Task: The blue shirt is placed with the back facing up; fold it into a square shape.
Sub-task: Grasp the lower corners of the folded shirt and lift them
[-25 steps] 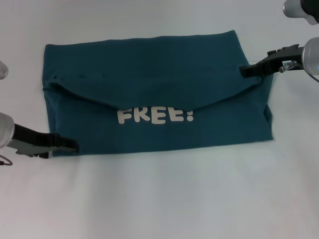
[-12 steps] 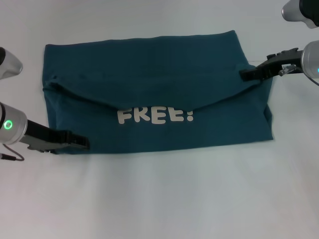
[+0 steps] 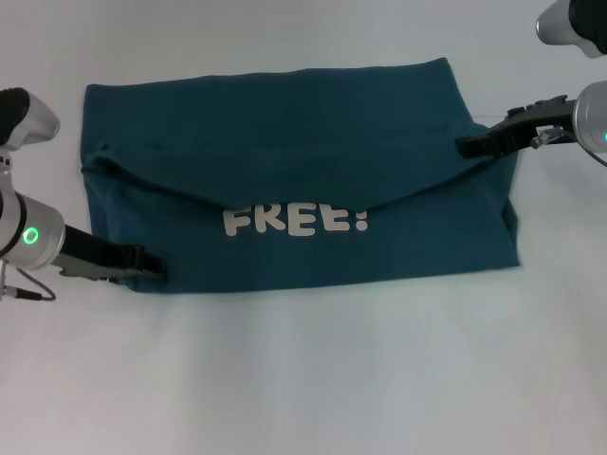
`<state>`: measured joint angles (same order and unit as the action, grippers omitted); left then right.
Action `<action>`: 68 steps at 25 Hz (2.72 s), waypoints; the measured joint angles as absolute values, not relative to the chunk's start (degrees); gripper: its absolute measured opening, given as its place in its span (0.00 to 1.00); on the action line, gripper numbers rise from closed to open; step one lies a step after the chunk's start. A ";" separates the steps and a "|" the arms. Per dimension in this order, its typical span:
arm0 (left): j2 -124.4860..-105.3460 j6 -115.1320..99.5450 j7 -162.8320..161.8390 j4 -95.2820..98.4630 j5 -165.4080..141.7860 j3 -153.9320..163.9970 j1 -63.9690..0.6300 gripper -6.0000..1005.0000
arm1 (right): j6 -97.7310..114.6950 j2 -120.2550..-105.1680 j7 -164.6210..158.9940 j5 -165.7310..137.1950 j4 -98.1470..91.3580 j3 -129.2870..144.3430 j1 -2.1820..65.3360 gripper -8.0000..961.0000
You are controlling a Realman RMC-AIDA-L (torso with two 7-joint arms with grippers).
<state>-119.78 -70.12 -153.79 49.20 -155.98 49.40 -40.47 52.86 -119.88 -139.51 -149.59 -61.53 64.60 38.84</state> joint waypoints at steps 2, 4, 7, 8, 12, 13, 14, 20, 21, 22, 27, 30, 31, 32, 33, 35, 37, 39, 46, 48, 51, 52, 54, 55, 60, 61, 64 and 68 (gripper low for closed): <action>-119.63 -69.56 -153.70 49.16 -155.97 49.39 -40.48 0.79 | 52.95 -119.88 -139.54 -149.59 -61.63 64.60 38.85 0.96; -119.54 -69.32 -153.45 49.16 -155.93 49.48 -40.47 0.75 | 52.97 -119.88 -139.64 -149.59 -61.65 64.60 38.83 0.96; -119.52 -69.27 -152.84 48.93 -155.93 49.48 -40.52 0.63 | 53.00 -119.88 -139.78 -149.59 -61.62 64.59 38.83 0.96; -119.57 -69.25 -152.67 48.91 -155.91 49.48 -40.53 0.59 | 53.10 -119.88 -139.80 -149.59 -61.60 64.58 38.82 0.96; -119.82 -69.19 -151.92 48.87 -155.56 49.48 -40.54 0.40 | 54.99 -119.82 -140.38 -150.12 -61.80 64.18 38.59 0.96; -119.85 -69.19 -151.73 48.84 -155.53 49.49 -40.54 0.35 | 55.67 -119.76 -141.38 -151.00 -61.93 64.04 38.57 0.96; -119.87 -69.20 -151.61 48.82 -155.51 49.48 -40.54 0.31 | 56.65 -119.72 -143.18 -152.89 -62.20 64.01 38.60 0.96; -120.05 -69.51 -150.85 48.78 -155.47 49.48 -40.42 0.12 | 66.16 -119.92 -151.28 -162.77 -64.09 64.28 38.81 0.96; -120.03 -69.55 -150.76 48.78 -155.47 49.48 -40.36 0.11 | 67.59 -119.93 -151.27 -162.59 -64.14 64.28 38.66 0.96; -119.99 -69.58 -150.62 48.78 -155.47 49.48 -40.31 0.11 | 68.73 -119.92 -151.25 -162.20 -64.14 64.27 38.39 0.96; -119.95 -69.71 -149.97 48.78 -155.45 49.48 -40.20 0.09 | 70.51 -120.03 -151.43 -160.37 -63.81 64.27 36.62 0.96; -119.98 -69.93 -149.57 48.78 -155.46 49.48 -40.27 0.09 | 71.04 -120.04 -151.56 -158.63 -64.06 64.16 35.61 0.96; -119.99 -70.05 -149.41 48.78 -155.46 49.48 -40.34 0.09 | 71.11 -120.04 -151.62 -158.27 -64.10 64.04 35.35 0.96; -120.00 -70.07 -149.38 48.77 -155.46 49.48 -40.37 0.09 | 71.11 -120.07 -151.80 -158.14 -64.12 63.97 35.10 0.96; -120.02 -70.12 -149.34 48.77 -155.46 49.48 -40.40 0.09 | 70.90 -120.13 -151.96 -157.92 -64.12 64.00 34.83 0.96; -120.05 -70.14 -149.28 48.78 -155.46 49.48 -40.40 0.09 | 69.87 -120.23 -152.18 -156.81 -63.86 64.34 34.17 0.96; -120.05 -70.21 -149.13 48.78 -155.47 49.48 -40.37 0.09 | 68.76 -120.26 -152.10 -155.28 -63.51 64.56 33.57 0.96; -120.06 -70.28 -148.98 48.77 -155.48 49.48 -40.30 0.09 | 67.95 -120.19 -152.02 -154.14 -63.24 64.57 33.16 0.96; -120.06 -70.35 -148.62 48.78 -155.51 49.48 -40.18 0.09 | 65.67 -120.08 -152.11 -153.75 -60.19 64.52 33.25 0.92; -120.06 -70.39 -148.62 48.77 -155.61 49.48 -40.19 0.09 | 65.01 -120.06 -152.32 -153.76 -59.47 64.51 33.39 0.90; -120.06 -70.40 -148.59 48.78 -155.76 49.48 -40.27 0.09 | 64.13 -120.06 -152.33 -153.71 -58.92 64.51 33.49 0.88; -120.06 -70.41 -148.56 48.78 -155.80 49.48 -40.30 0.09 | 63.78 -120.05 -152.27 -153.59 -58.78 64.50 33.52 0.87; -120.06 -70.40 -148.54 48.78 -155.92 49.48 -40.30 0.09 | 63.31 -120.02 -152.05 -153.07 -58.09 64.37 33.65 0.86; -120.06 -70.41 -148.54 48.77 -155.92 49.48 -40.31 0.09 | 63.11 -119.97 -151.91 -152.73 -57.62 64.27 33.76 0.86; -120.02 -70.40 -148.53 48.78 -155.93 49.48 -40.36 0.09 | 62.27 -119.88 -151.77 -152.14 -56.64 64.31 34.05 0.86; -120.01 -70.40 -148.53 48.78 -155.93 49.48 -40.38 0.09 | 62.13 -119.88 -151.77 -152.14 -56.60 64.39 34.05 0.86; -119.99 -70.40 -148.49 48.78 -155.93 49.48 -40.49 0.09 | 61.97 -119.88 -151.77 -152.13 -56.52 64.54 34.08 0.85; -119.97 -70.35 -148.46 48.78 -155.87 49.48 -40.52 0.09 | 61.83 -119.88 -151.78 -152.15 -55.02 64.54 34.99 0.85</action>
